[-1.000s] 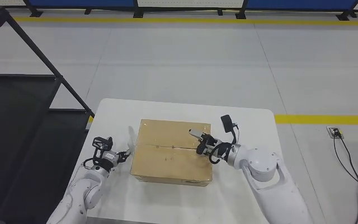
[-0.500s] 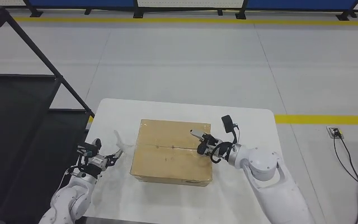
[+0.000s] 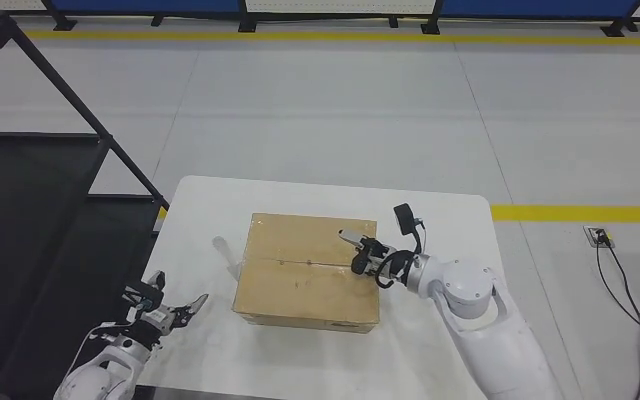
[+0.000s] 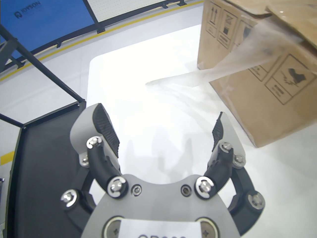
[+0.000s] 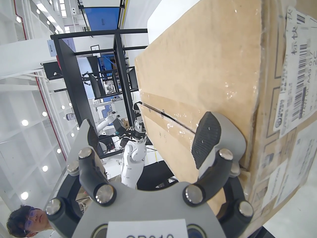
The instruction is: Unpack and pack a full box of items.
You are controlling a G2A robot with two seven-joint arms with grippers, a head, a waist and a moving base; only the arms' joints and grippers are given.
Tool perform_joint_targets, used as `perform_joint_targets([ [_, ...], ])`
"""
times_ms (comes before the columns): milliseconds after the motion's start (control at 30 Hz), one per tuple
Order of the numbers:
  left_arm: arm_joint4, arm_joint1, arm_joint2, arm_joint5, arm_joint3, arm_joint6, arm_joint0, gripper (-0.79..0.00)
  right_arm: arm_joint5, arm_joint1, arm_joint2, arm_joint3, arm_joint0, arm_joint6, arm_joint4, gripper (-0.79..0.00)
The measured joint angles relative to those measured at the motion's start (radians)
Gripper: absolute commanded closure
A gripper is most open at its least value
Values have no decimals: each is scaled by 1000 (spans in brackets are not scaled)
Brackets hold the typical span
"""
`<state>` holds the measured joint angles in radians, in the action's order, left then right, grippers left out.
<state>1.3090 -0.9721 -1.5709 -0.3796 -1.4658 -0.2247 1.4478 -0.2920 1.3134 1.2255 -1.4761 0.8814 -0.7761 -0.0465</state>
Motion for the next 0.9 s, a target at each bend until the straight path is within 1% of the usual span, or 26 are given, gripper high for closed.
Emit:
perform_joint_targets([
  [67, 9, -2, 13, -3, -6, 8, -4, -785, 1, 0, -4, 5, -5, 1, -2, -785],
  [167, 5, -11, 55, 7, 8, 29, -39, -785, 3, 0, -10, 11, -11, 2, -6, -785],
  [367, -11, -42, 173, 95, 101, 60, -169, -785, -1, -3, -14, 10, -14, 6, -8, -785],
  [567, 8, -73, 287, 121, 219, 76, -297, -785, -10, -9, -5, -10, 3, 17, -6, -785],
  [700, -1, -95, 342, 145, 295, 49, -367, -785, -18, -13, 2, -25, 14, 22, -5, -785],
  [800, -19, -106, 358, 158, 327, 9, -392, -785, -23, -16, 6, -32, 19, 24, -4, -785],
  [900, -40, -113, 357, 176, 339, -35, -400, -785, -25, -18, 8, -33, 21, 23, -5, -785],
])
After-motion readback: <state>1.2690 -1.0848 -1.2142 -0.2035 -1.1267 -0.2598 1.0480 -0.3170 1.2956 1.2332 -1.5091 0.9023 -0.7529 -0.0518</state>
